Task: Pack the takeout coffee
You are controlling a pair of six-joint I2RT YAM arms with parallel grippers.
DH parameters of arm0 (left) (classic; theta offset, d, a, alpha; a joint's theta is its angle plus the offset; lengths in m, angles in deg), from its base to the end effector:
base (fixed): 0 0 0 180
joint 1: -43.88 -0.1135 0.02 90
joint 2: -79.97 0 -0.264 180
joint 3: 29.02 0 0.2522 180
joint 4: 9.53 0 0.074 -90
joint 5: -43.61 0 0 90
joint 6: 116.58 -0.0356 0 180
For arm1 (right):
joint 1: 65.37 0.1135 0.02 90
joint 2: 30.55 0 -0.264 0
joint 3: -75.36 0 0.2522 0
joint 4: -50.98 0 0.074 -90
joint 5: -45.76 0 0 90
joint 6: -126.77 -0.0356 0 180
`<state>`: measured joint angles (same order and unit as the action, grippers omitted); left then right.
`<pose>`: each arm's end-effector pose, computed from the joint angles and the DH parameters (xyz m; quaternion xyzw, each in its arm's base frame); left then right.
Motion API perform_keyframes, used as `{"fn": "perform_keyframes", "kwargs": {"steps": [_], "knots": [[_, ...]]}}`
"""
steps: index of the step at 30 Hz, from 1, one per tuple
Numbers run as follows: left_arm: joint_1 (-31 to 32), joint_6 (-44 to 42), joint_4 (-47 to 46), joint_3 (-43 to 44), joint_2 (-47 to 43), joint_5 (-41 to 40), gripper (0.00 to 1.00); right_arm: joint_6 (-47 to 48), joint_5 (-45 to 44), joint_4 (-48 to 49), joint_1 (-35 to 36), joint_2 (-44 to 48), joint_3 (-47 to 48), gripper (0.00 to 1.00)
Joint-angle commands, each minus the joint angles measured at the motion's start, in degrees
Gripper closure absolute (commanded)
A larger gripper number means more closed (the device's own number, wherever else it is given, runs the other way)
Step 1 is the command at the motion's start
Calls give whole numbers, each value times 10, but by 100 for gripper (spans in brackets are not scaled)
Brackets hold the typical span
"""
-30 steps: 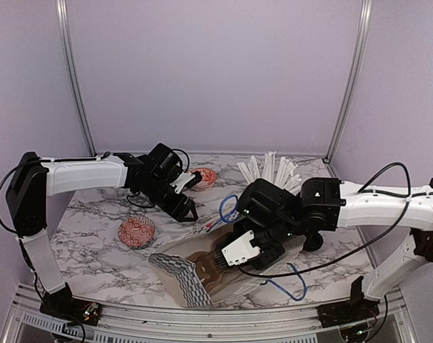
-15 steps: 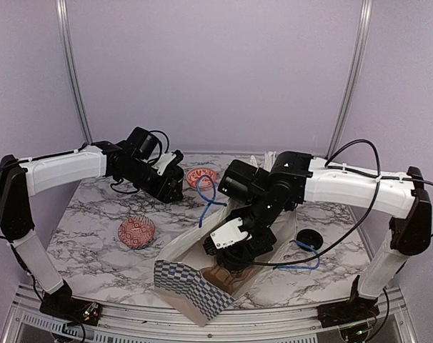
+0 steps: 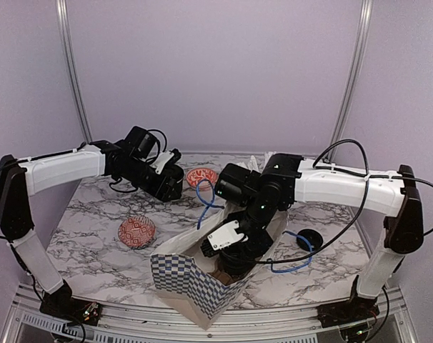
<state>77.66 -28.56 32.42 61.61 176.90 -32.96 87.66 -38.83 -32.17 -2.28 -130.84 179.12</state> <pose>0.3070 -0.2153 0.2669 0.3246 0.8703 -0.2020 0.3104 0.1502 0.3034 0.2808 -0.8366 0.5384 0.0563 0.0843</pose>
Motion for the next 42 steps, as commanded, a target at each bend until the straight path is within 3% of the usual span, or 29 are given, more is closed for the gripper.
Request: {"fn": "perform_keyframes", "kwargs": {"steps": [1,6,11,15,19,21,23,31,42], "knots": [[-4,-5,10,0,-27,-8,25,4,21,25,-4,12,-65,81],[-4,2,11,5,-43,-2,25,11,19,75,-5,28,-120,81],[-3,15,24,26,-103,21,25,7,34,51,-5,32,-89,75],[5,30,22,38,-168,62,24,1,66,-5,-5,24,-18,59],[14,36,23,44,-215,83,22,-16,80,-46,-7,10,47,34],[22,36,29,50,-232,102,21,-24,101,-53,-17,4,66,11],[36,39,36,61,-249,113,20,-26,113,-58,-27,-3,84,2],[127,42,81,78,-272,95,17,-15,129,-88,-38,-15,155,1],[141,22,142,106,-250,9,17,-8,155,-91,-52,7,183,2]]}}
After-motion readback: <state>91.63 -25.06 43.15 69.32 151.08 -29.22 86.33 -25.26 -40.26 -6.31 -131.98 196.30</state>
